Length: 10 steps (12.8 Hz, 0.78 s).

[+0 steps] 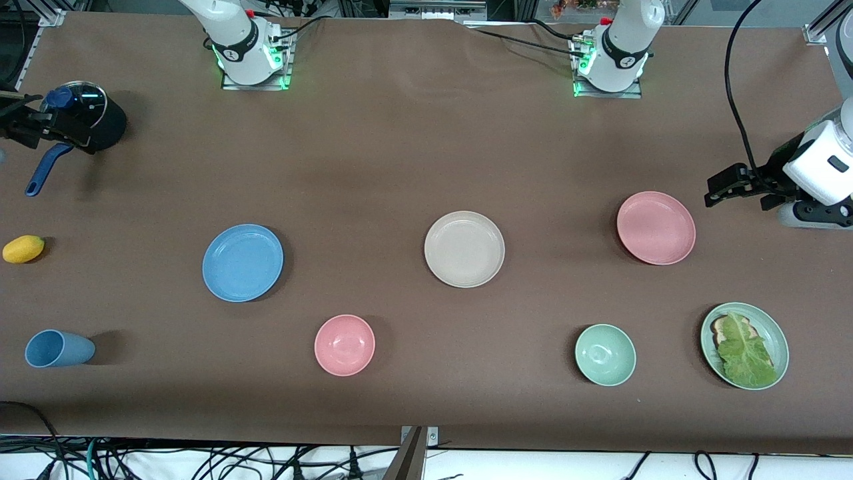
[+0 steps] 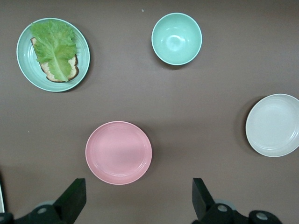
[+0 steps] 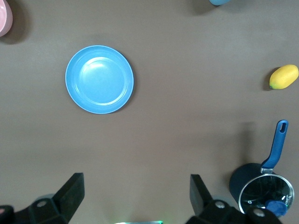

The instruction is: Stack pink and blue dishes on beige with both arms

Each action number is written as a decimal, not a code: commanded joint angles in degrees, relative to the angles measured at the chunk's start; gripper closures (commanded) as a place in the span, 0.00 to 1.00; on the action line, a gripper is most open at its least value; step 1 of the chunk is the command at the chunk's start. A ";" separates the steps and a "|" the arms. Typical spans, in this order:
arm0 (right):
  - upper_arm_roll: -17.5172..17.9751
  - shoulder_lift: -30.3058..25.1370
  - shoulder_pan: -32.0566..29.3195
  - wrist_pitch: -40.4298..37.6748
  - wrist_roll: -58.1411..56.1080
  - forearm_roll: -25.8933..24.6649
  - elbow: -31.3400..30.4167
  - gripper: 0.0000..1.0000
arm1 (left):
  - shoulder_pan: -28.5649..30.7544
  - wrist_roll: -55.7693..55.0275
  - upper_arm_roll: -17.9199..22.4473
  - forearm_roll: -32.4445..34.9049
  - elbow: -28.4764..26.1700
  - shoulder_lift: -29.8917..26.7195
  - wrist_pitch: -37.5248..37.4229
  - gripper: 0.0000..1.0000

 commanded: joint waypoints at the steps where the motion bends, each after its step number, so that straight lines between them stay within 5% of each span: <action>1: 0.10 -0.83 -0.60 0.71 -0.70 0.53 -1.05 0.00 | -0.06 -0.02 -0.12 0.69 1.68 0.54 -0.75 0.00; 10: 0.09 -0.83 -0.60 0.71 -0.70 0.36 -0.96 0.00 | -0.15 -0.02 -0.12 0.69 1.68 0.63 -0.75 0.00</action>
